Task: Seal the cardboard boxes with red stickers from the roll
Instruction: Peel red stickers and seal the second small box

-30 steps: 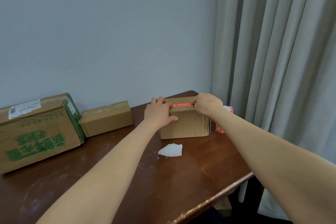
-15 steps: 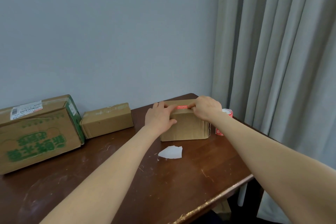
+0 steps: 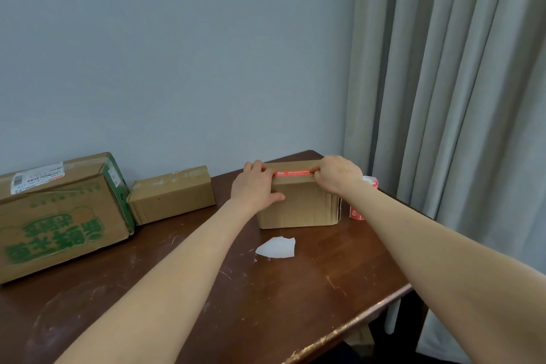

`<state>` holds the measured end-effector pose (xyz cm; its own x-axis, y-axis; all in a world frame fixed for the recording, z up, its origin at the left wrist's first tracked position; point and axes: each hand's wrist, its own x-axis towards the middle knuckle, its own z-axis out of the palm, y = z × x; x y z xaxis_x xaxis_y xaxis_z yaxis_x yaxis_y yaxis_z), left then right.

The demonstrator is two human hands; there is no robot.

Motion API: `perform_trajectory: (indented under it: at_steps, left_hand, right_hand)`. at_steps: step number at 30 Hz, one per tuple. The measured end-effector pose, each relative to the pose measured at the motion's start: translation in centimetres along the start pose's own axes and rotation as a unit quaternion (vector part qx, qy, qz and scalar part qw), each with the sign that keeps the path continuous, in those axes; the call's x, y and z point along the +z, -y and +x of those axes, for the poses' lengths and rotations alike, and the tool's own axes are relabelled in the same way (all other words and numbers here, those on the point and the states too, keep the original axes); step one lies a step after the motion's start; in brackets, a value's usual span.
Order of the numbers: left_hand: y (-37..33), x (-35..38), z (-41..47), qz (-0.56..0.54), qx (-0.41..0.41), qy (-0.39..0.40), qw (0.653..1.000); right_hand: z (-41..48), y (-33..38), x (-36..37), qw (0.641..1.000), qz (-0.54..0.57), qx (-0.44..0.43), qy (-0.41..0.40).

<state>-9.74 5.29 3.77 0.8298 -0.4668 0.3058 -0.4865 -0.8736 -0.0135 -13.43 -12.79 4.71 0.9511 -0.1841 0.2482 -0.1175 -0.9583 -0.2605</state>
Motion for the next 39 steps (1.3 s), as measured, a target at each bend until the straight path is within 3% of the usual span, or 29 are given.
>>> perform_trajectory:
  at_steps: [9, 12, 18, 24, 28, 33, 39]
  left_hand:
    - [0.3, 0.0, 0.6, 0.019, -0.007, 0.016, 1.0]
    - [0.7, -0.9, 0.7, -0.081, -0.058, 0.031, 0.995]
    - [2.1, -1.3, 0.8, -0.287, -0.185, -0.119, 0.932]
    - [3.7, -0.8, 0.8, -0.382, -0.235, -0.124, 0.885]
    - [4.0, -0.8, 0.5, -0.401, -0.249, -0.135, 0.871]
    - [4.7, -0.8, 0.4, -0.38, -0.318, -0.084, 0.864]
    - [3.8, -0.9, 0.0, -0.505, -0.343, 0.059, 0.79]
  right_hand:
    - [0.5, 0.3, -0.3, 1.0, 0.0, 0.013, 0.015]
    - [0.6, 0.2, -1.1, 0.999, 0.038, 0.032, -0.019]
    - [-0.4, -0.1, -2.2, 0.99, 0.091, 0.1, -0.041]
    - [-0.3, 0.0, -2.0, 0.982, 0.139, 0.131, 0.005]
    - [0.3, 0.5, -1.0, 0.969, 0.191, 0.151, 0.036]
    - [0.9, 0.7, -0.1, 0.953, 0.245, 0.167, 0.059]
    - [0.9, 0.6, 0.1, 0.928, 0.314, 0.192, 0.05]
